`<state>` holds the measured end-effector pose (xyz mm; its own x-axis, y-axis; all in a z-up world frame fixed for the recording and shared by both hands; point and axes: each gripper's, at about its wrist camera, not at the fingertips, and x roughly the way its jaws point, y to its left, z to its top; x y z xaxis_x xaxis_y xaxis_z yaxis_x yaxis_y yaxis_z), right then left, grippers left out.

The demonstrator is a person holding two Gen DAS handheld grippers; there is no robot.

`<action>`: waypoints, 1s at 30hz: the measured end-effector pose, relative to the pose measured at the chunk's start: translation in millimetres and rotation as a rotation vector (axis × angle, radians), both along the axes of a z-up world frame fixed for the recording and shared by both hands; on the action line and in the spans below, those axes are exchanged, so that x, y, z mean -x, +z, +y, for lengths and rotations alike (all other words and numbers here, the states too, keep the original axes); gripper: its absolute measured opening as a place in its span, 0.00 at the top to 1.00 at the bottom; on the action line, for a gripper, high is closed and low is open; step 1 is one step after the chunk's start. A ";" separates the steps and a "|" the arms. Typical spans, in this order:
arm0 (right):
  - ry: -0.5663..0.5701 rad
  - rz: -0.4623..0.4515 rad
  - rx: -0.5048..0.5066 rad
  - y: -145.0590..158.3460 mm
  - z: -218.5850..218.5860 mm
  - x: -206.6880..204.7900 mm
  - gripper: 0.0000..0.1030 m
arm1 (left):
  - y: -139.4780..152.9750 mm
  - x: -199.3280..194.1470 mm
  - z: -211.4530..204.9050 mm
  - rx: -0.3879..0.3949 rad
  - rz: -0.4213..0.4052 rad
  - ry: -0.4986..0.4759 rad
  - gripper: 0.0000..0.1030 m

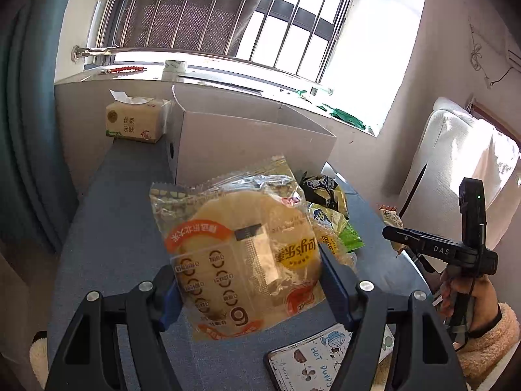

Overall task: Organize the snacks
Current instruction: 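Place bread pack in box with left gripper while right gripper drops wafer pack in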

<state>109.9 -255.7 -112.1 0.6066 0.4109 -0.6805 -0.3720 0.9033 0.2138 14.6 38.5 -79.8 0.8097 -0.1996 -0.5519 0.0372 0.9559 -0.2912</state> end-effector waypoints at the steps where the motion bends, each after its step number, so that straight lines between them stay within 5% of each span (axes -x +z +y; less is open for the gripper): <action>1: 0.017 -0.009 -0.017 11.1 -1.1 -4.1 0.54 | 8.7 -5.4 1.6 -0.008 -0.021 -0.006 0.26; 6: 0.065 -0.120 -0.080 73.6 18.6 -48.8 0.54 | 60.2 -56.9 18.2 -0.013 -0.114 -0.013 0.26; 10: 0.096 -0.118 -0.159 104.8 46.8 -103.3 0.54 | 87.9 -120.4 36.2 -0.003 -0.124 0.011 0.26; 19: 0.087 -0.030 -0.028 102.5 125.9 -223.3 0.52 | 77.2 -257.1 64.5 -0.066 0.054 0.045 0.26; 21: 0.105 -0.012 0.003 99.7 136.3 -237.8 0.40 | 71.4 -270.8 68.7 -0.085 0.105 0.044 0.20; 23: 0.109 -0.018 0.015 100.3 141.0 -243.1 0.02 | 67.1 -276.1 74.7 -0.074 0.140 0.047 0.02; 26: 0.114 -0.086 -0.040 105.5 131.3 -233.4 0.00 | 69.9 -263.6 77.0 -0.123 0.097 0.056 0.00; 30: 0.067 -0.061 -0.028 101.6 124.9 -225.0 0.00 | 69.5 -246.3 76.5 -0.141 0.089 0.030 0.00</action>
